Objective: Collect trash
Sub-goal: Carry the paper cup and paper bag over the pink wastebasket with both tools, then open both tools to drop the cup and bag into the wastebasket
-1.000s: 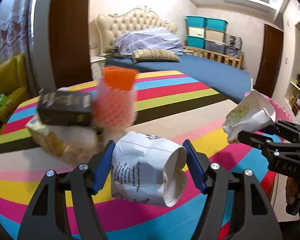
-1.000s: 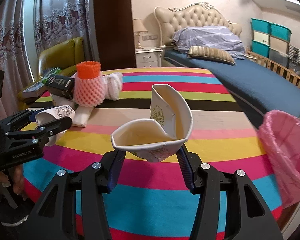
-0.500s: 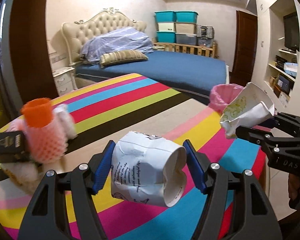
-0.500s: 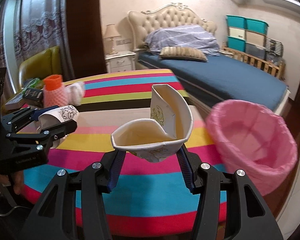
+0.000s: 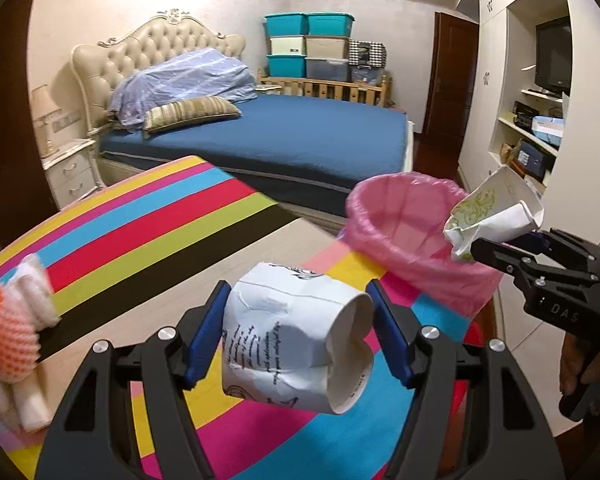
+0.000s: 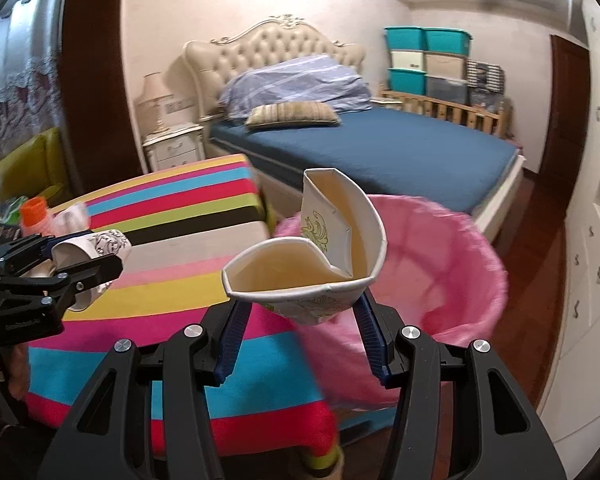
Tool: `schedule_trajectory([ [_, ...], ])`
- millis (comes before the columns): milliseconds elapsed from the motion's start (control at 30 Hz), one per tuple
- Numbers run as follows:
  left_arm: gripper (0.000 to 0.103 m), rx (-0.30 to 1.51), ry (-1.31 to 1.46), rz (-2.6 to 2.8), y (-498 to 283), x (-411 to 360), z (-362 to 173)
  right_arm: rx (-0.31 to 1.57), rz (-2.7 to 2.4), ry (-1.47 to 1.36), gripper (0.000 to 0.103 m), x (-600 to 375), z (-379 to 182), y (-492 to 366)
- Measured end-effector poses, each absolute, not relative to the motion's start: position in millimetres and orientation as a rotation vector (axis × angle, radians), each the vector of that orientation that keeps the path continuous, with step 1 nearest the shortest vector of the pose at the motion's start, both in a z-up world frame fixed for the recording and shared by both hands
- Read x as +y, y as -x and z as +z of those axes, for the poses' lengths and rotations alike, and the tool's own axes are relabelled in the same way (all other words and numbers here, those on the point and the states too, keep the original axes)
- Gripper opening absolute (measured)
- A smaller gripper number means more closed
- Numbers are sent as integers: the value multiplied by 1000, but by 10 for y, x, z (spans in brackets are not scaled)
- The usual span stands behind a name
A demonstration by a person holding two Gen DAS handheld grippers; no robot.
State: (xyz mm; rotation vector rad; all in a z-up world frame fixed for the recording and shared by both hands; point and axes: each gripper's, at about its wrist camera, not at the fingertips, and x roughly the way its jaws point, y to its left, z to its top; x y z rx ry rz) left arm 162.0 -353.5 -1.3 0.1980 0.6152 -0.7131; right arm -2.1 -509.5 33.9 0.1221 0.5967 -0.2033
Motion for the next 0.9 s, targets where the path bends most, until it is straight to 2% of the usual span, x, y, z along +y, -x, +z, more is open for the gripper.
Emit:
schedule_trajectory([
  [633,67,627,-195,-878,-2003,-5099,135,618,-327,-152,50,-6019,96,-65],
  [767,69,634,-191,-890,-2106,-5378,102,627,-324,-169,52,-6114,11,-103],
  [800,80,641,-189,-890,-2138,-5442,81,628,-318,-174,58,-6130,-16,-118],
  [867,88,640,-180,-870,-2172,-5504,62,626,-332,-186,73,-6134,-34,-133],
  [900,90,636,-176,-858,-2183,-5512,68,624,-334,-193,74,-6140,-33,-124],
])
